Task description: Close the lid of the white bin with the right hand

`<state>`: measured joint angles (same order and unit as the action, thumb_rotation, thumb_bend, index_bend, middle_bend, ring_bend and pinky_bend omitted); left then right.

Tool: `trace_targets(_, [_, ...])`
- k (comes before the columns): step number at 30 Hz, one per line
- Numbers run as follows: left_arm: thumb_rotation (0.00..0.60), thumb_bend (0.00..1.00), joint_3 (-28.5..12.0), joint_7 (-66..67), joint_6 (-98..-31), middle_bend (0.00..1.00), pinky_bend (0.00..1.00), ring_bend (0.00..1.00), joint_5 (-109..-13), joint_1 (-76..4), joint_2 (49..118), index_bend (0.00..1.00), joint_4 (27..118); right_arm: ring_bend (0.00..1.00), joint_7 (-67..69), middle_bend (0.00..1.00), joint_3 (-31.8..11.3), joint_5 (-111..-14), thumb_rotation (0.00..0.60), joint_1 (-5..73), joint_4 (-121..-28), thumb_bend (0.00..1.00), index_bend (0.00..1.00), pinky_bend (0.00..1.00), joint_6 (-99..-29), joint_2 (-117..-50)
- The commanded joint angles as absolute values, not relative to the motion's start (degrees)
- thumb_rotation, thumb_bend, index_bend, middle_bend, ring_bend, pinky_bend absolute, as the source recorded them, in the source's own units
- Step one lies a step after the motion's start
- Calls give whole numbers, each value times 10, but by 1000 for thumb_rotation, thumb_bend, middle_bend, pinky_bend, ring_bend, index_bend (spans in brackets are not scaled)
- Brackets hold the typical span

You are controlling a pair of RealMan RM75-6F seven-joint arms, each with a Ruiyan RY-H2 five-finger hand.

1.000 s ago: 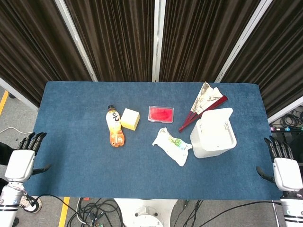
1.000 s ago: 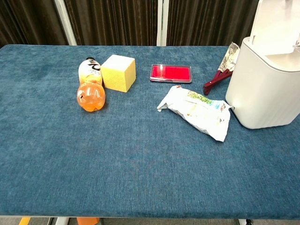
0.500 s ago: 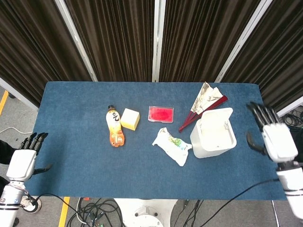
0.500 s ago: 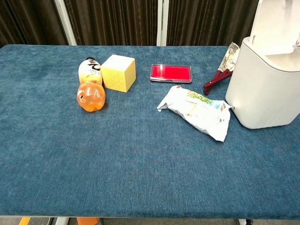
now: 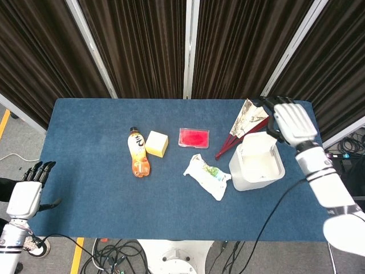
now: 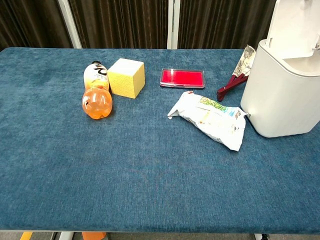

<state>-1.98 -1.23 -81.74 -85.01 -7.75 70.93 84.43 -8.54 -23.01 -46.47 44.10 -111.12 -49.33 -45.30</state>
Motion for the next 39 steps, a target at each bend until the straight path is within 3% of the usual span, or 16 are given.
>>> trace_targets(1, [600, 67, -20, -16, -817, 90, 134, 41, -849, -77, 710, 81, 841, 231, -155, 348, -209, -362, 600, 508, -1069, 1000, 308, 227, -451, -501])
trace_targets(7, [600, 67, -21, -22, -819, 90, 134, 41, -849, -76, 710, 82, 836, 278, -189, 393, -172, -294, 600, 547, -1048, 1000, 366, 300, -441, -527])
trace_targets(11, [600, 66, -20, -21, -820, 90, 134, 41, -851, -76, 709, 82, 835, 338, -185, 443, -159, -282, 600, 549, -1050, 1000, 429, 497, -439, -526])
trace_targets(17, [600, 66, -21, -15, -821, 90, 134, 41, -854, -78, 706, 82, 842, 431, -150, 531, -160, -309, 600, 529, -1075, 1000, 558, 590, -441, -505])
trace_targets(22, [600, 66, -21, -8, -819, 90, 134, 41, -855, -81, 705, 82, 848, 466, -132, 564, -150, -346, 600, 509, -1099, 1000, 598, 626, -440, -486])
trace_targets(39, [600, 67, -19, -5, -821, 90, 134, 41, -859, -80, 702, 81, 854, 466, -113, 565, -97, -488, 600, 438, -1172, 1000, 600, 627, -465, -469])
